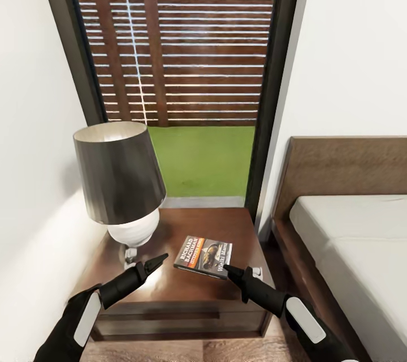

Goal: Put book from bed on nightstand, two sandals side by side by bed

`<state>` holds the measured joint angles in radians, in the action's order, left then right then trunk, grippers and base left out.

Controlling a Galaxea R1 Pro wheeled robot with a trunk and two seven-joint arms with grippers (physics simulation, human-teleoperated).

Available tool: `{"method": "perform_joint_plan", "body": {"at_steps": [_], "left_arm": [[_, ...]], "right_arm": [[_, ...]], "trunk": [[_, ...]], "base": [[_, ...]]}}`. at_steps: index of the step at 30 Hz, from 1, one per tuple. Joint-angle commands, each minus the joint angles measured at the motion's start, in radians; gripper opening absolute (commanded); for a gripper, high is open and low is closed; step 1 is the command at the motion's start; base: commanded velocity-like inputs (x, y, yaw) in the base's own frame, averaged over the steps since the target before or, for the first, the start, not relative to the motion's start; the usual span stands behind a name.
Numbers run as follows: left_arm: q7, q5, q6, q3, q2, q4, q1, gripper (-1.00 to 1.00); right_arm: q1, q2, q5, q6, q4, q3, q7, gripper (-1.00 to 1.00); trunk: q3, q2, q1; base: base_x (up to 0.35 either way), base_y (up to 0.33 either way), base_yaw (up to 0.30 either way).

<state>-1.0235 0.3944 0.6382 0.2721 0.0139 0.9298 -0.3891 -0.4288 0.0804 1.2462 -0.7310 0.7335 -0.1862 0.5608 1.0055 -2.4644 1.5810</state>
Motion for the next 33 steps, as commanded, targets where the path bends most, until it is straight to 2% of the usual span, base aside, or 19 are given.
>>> {"method": "perform_joint_plan", "body": {"at_steps": [1, 5, 11, 28, 33], "left_arm": [[-0.001, 0.005, 0.008, 0.000, 0.000, 0.000, -0.001, 1.00], [-0.001, 0.006, 0.008, 0.000, 0.000, -0.001, -0.001, 1.00], [-0.001, 0.005, 0.008, 0.000, 0.000, 0.000, -0.001, 1.00], [-0.002, 0.004, 0.008, -0.001, 0.000, 0.000, -0.001, 1.00], [-0.002, 0.004, 0.008, 0.001, 0.000, 0.000, -0.001, 1.00]], "right_arm": [[-0.001, 0.001, 0.006, -0.002, 0.000, -0.003, 0.002, -1.00], [-0.001, 0.001, 0.006, -0.002, 0.000, -0.004, 0.002, -1.00], [-0.001, 0.000, 0.006, -0.002, 0.000, -0.005, 0.002, -1.00], [-0.001, 0.000, 0.006, -0.002, 0.000, -0.006, 0.002, -1.00], [-0.001, 0.000, 0.006, -0.002, 0.000, -0.006, 0.002, -1.00]], "trunk": [[0.004, -0.008, 0.004], [0.017, -0.036, 0.019], [0.017, -0.036, 0.019], [0.017, -0.036, 0.019], [0.017, -0.036, 0.019]], "base": [[0.000, 0.000, 0.000], [0.000, 0.000, 0.000], [0.015, 0.000, 0.000], [0.191, 0.000, 0.000], [0.066, 0.000, 0.000]]}}
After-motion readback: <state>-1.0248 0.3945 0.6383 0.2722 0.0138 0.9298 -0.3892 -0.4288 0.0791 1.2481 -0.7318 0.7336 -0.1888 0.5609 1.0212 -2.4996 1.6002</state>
